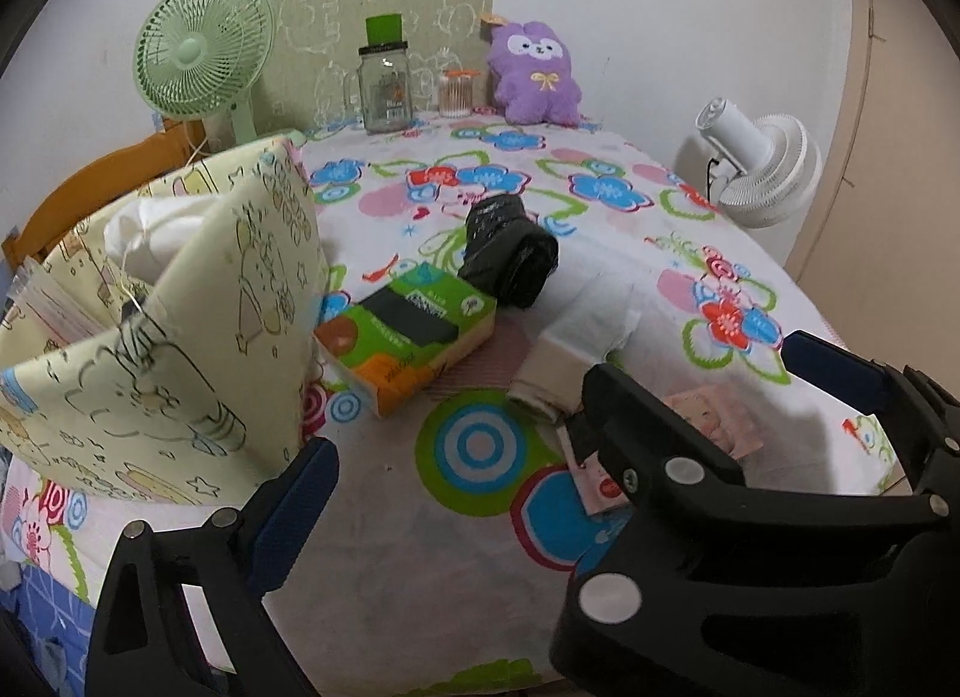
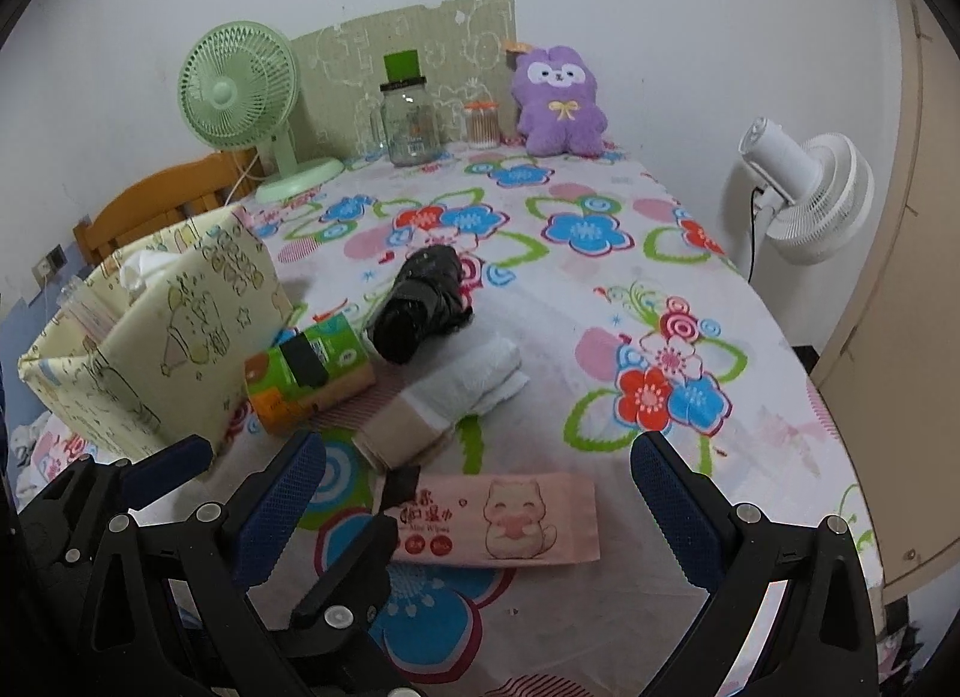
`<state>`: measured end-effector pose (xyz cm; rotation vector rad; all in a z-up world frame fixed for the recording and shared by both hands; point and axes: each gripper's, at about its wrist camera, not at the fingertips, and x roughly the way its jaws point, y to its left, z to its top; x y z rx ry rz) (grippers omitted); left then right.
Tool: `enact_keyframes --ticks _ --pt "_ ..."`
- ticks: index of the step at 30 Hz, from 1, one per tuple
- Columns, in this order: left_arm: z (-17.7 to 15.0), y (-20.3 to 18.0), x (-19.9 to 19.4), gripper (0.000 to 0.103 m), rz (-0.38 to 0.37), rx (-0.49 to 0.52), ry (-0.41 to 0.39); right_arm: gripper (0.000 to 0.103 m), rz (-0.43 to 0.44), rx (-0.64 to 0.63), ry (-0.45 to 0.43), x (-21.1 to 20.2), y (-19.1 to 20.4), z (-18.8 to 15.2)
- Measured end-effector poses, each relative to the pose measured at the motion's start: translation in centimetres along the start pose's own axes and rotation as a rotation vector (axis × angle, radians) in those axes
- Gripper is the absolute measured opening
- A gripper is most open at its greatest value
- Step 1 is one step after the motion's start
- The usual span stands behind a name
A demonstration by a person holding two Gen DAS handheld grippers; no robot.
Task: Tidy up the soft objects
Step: 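Withdraw both tools from the fabric box toward the items on the bed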
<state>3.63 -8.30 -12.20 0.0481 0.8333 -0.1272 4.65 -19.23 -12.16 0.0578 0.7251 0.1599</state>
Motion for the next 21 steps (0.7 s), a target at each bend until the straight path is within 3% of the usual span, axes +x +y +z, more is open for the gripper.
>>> enact_keyframes --ticks 10,21 --pt "-0.9 -1.0 0.8 0.097 -0.031 0.040 0.036 0.103 -0.012 0.003 0.044 1.2 -0.5 -0.7" --pt "0.1 -1.6 2.6 0.099 -0.003 0.052 0.038 0.103 -0.016 0.024 0.072 2.0 -2.0 -0.7"
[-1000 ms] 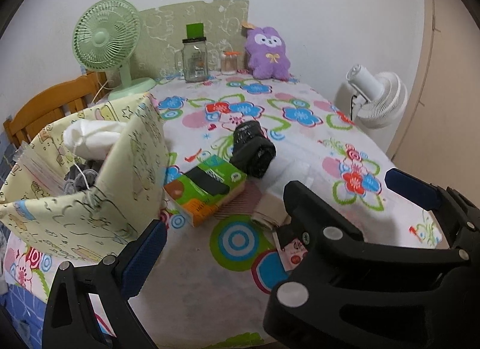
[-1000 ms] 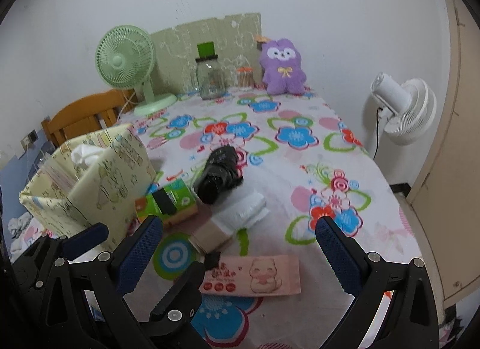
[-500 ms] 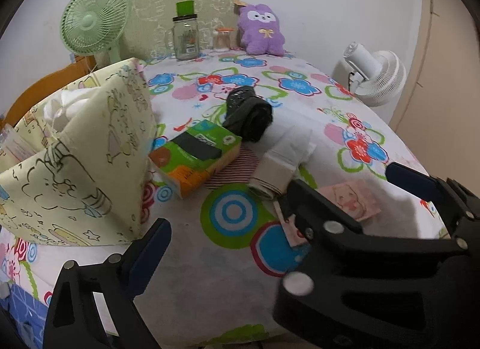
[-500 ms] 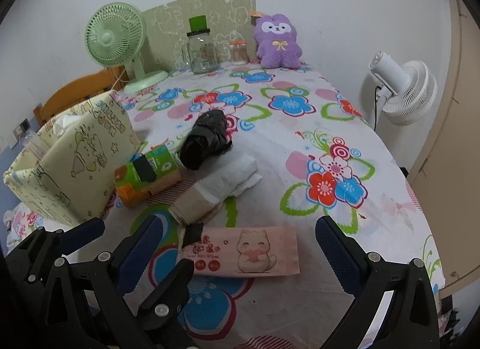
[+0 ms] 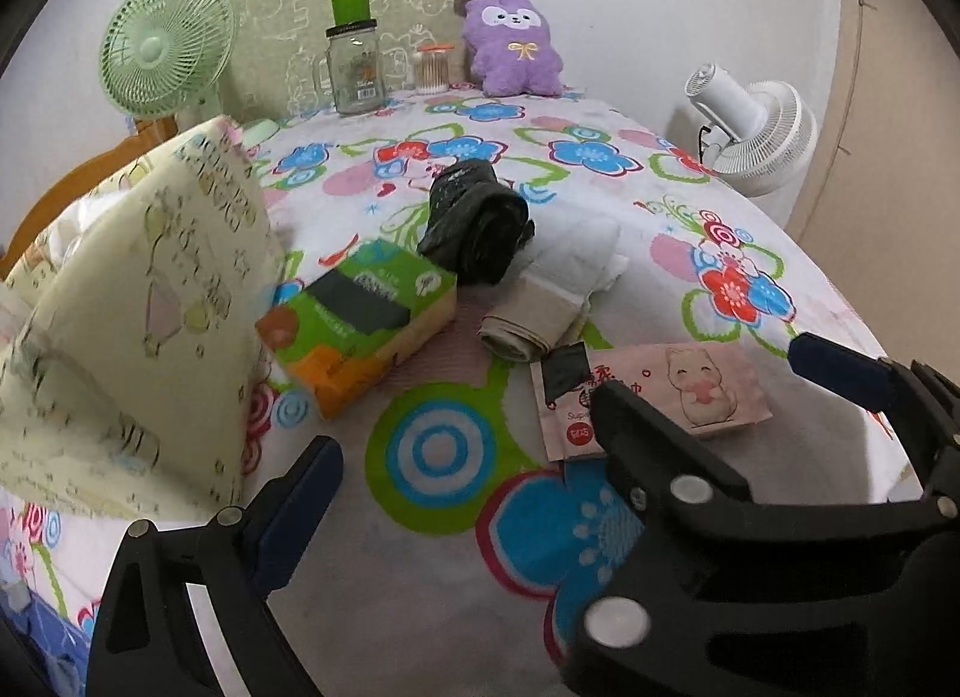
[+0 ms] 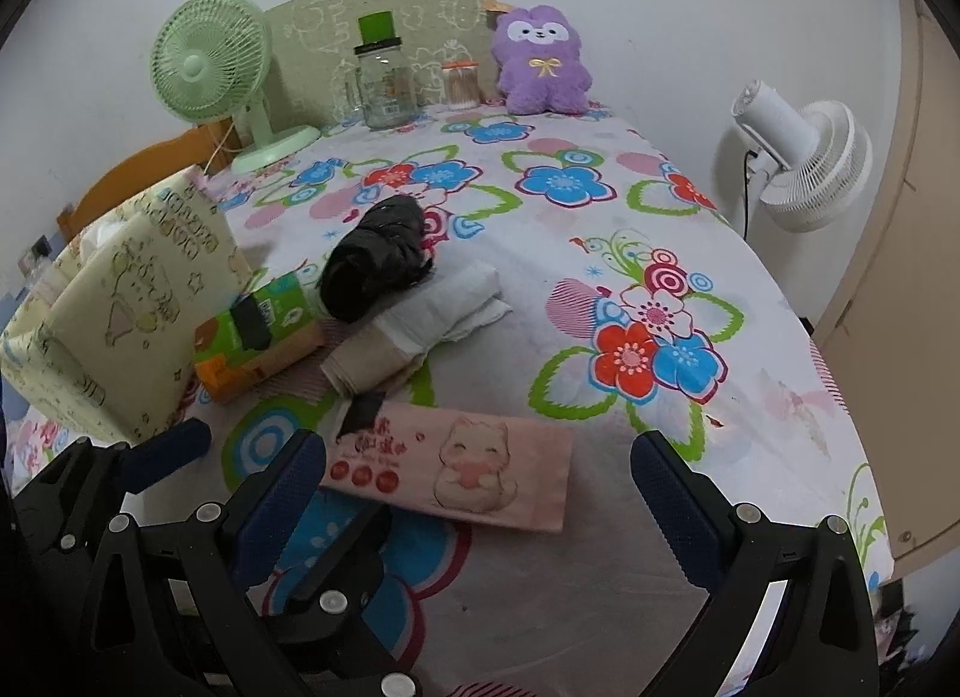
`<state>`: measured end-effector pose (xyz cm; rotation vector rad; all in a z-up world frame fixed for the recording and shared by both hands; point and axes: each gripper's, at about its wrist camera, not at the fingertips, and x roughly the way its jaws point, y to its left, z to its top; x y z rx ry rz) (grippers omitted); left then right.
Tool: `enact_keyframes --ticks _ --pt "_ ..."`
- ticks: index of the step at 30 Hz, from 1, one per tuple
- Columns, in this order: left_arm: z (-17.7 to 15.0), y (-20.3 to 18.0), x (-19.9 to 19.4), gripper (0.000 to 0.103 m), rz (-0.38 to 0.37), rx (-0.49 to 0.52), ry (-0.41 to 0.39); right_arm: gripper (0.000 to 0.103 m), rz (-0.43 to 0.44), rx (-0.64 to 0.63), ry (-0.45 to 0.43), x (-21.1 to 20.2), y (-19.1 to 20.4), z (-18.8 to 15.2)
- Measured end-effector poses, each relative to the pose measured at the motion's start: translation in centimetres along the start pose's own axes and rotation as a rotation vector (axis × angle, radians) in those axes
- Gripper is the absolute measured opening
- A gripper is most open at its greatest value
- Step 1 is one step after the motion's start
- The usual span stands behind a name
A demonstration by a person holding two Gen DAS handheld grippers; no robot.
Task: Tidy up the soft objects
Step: 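Withdraw both tools from the fabric box toward the items on the bed, then grasp the pink wet-wipes pack with the right tool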
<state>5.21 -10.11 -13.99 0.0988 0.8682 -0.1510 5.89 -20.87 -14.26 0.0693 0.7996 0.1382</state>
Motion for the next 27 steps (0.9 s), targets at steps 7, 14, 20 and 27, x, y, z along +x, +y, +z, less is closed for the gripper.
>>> enact_keyframes --ticks 7,14,20,27 --pt "1.4 -0.4 1.1 0.099 0.010 0.019 -0.011 0.103 0.008 -0.011 -0.011 0.6 -1.1 1.3" --pt "1.2 -0.2 1.0 0.099 0.002 0.015 0.010 0.103 0.051 -0.107 -0.001 1.7 -0.7 2.2" --pt "0.8 0.2 0.7 0.099 0.006 -0.009 0.030 0.103 0.089 -0.185 0.009 2.9 0.2 2.7" --pt "0.7 0.3 0.6 0.100 0.016 -0.020 0.039 0.103 0.153 -0.238 0.062 4.2 1.0 3.1"
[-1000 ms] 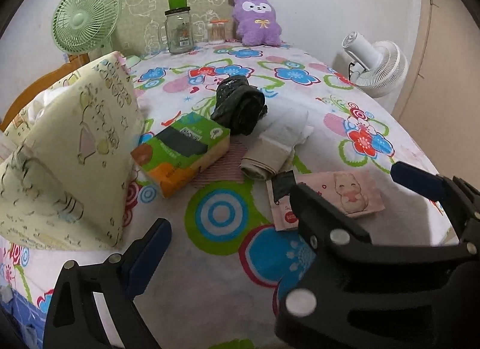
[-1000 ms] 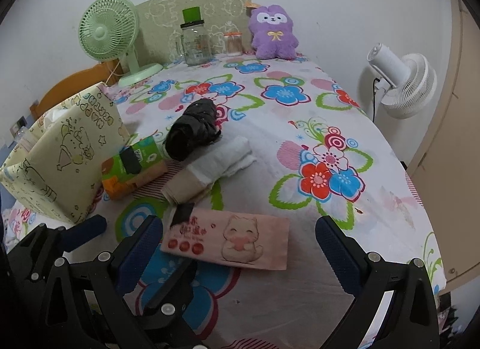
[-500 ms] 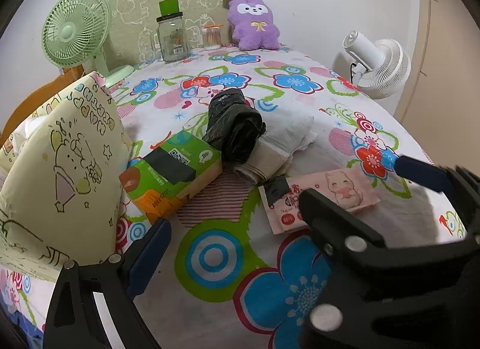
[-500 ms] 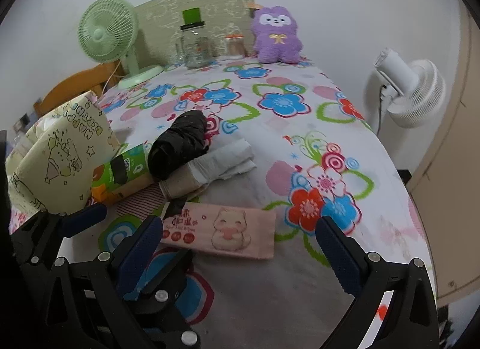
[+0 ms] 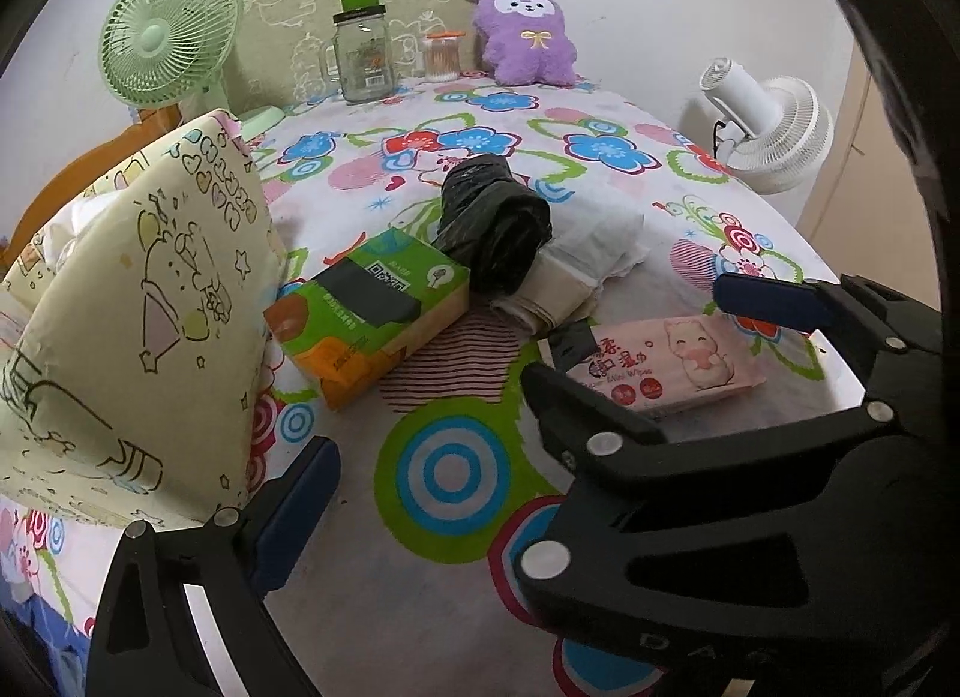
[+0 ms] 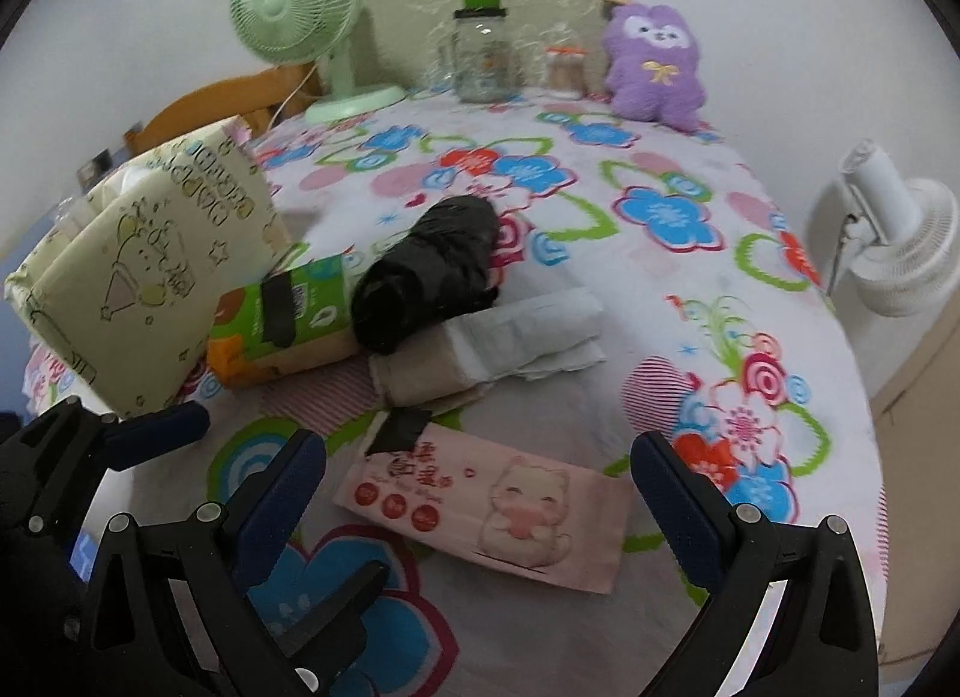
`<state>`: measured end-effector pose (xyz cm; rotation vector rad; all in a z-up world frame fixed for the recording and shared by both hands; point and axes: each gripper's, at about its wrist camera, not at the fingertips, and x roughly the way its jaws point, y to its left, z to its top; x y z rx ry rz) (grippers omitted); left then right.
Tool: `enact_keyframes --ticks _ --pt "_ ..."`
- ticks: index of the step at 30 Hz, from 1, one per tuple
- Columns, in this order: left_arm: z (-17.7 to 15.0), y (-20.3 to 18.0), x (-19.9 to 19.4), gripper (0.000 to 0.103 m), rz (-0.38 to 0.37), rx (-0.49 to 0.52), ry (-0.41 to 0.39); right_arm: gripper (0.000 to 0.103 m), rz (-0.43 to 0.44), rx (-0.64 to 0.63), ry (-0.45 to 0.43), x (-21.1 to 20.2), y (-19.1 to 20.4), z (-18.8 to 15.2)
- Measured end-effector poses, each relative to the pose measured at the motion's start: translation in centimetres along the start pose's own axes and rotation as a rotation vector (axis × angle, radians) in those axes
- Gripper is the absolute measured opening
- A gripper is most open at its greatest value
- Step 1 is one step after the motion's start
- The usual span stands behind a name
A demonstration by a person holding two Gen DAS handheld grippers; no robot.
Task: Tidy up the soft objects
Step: 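Grasp the pink wet-wipes pack with the right tool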
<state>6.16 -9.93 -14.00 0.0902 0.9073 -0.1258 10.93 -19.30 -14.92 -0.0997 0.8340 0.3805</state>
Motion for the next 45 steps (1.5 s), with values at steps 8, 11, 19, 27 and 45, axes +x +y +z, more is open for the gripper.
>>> enact_keyframes --ticks 8,11,19,27,45 --pt "-0.4 0.1 -0.3 0.100 0.006 0.010 -0.006 0.092 0.031 -0.009 0.052 0.1 0.1 -0.4" --pt "-0.6 0.3 -0.5 0.100 -0.001 0.009 -0.005 0.083 0.017 0.005 0.050 -0.5 0.1 -0.9" --pt "-1.1 0.4 -1.0 0.100 -0.007 0.026 -0.011 0.058 -0.006 0.026 0.050 -1.9 0.7 -2.0" --pt "-1.4 0.4 -1.1 0.100 -0.008 0.029 -0.024 0.059 -0.048 0.086 0.056 -2.6 0.6 -2.6" --pt "-1.5 -0.3 -1.4 0.099 -0.001 0.054 -0.017 0.041 -0.080 0.113 0.049 -3.5 0.2 -3.6"
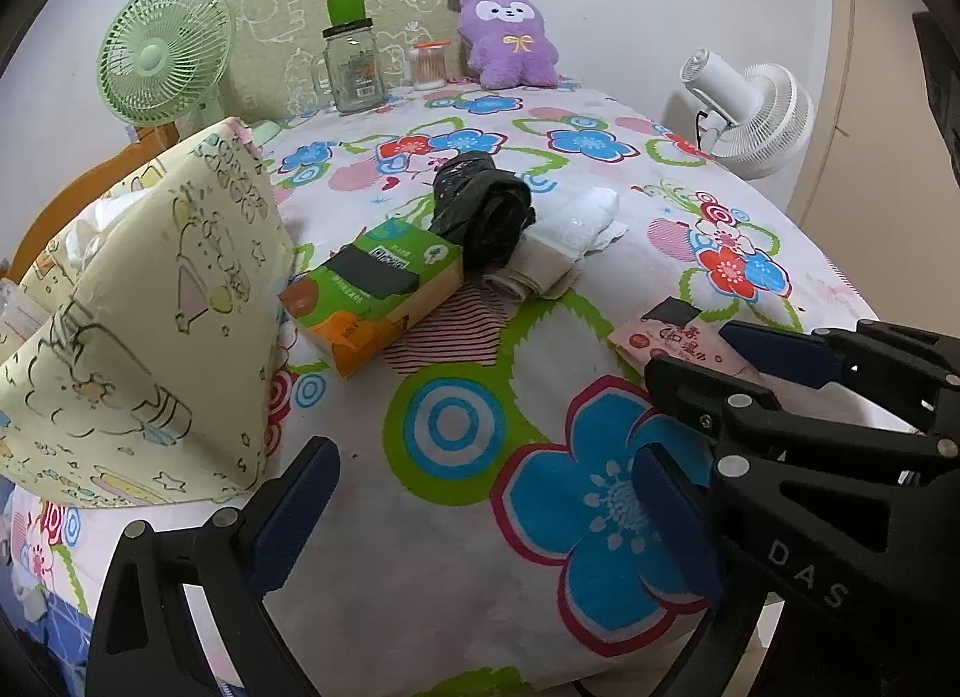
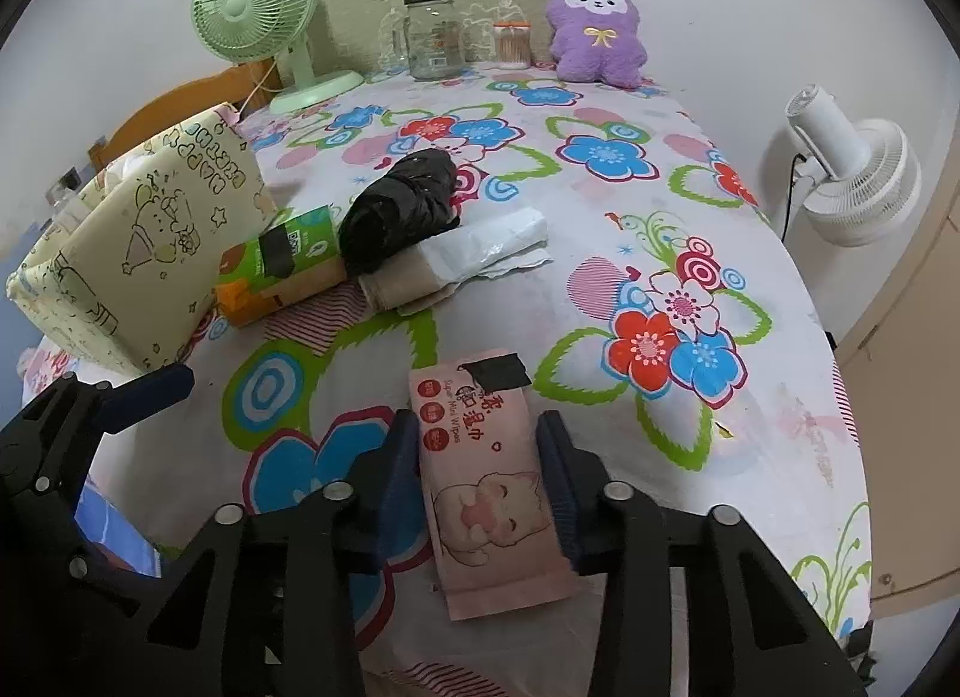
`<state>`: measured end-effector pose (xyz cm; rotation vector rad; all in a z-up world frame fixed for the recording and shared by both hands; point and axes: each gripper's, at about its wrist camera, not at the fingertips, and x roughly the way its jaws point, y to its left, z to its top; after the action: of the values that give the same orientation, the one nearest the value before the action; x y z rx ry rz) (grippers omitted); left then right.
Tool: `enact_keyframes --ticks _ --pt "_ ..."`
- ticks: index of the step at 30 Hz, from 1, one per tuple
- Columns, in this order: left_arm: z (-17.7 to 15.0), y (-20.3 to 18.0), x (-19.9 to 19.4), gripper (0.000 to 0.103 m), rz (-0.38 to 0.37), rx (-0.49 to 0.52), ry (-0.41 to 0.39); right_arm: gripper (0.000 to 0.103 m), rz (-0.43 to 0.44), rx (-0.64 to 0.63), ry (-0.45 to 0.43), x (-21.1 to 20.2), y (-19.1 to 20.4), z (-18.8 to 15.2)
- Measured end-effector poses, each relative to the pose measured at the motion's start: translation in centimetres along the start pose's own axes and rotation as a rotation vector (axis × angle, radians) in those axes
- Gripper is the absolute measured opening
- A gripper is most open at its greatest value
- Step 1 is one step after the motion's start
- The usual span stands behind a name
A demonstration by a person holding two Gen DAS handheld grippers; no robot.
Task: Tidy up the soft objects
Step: 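Grasp the pink wet-wipes pack with the right tool, then grasp the white folded cloth roll with the left tool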
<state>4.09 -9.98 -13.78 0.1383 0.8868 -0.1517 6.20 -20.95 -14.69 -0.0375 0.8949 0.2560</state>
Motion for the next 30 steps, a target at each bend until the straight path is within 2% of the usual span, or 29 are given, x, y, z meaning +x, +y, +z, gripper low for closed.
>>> enact_keyframes --ticks 7,18,21,30 --pt "1.4 -1.3 0.1 0.098 -0.008 0.015 -0.019 0.040 -0.003 0.048 -0.016 -0.3 -1.5 0.7" --pt "4.8 -3.3 1.5 0.090 -0.008 0.049 -0.053 0.040 -0.009 0.094 -0.067 -0.8 -3.9 3.0" --pt "5.6 -3.6 2.1 0.086 -0.026 0.042 -0.044 0.040 -0.018 0.104 -0.073 -0.6 -4.5 3.5" --pt "7.6 -4.6 4.4 0.085 -0.032 0.045 -0.017 0.041 -0.013 0.128 -0.079 0.4 -5.9 4.8"
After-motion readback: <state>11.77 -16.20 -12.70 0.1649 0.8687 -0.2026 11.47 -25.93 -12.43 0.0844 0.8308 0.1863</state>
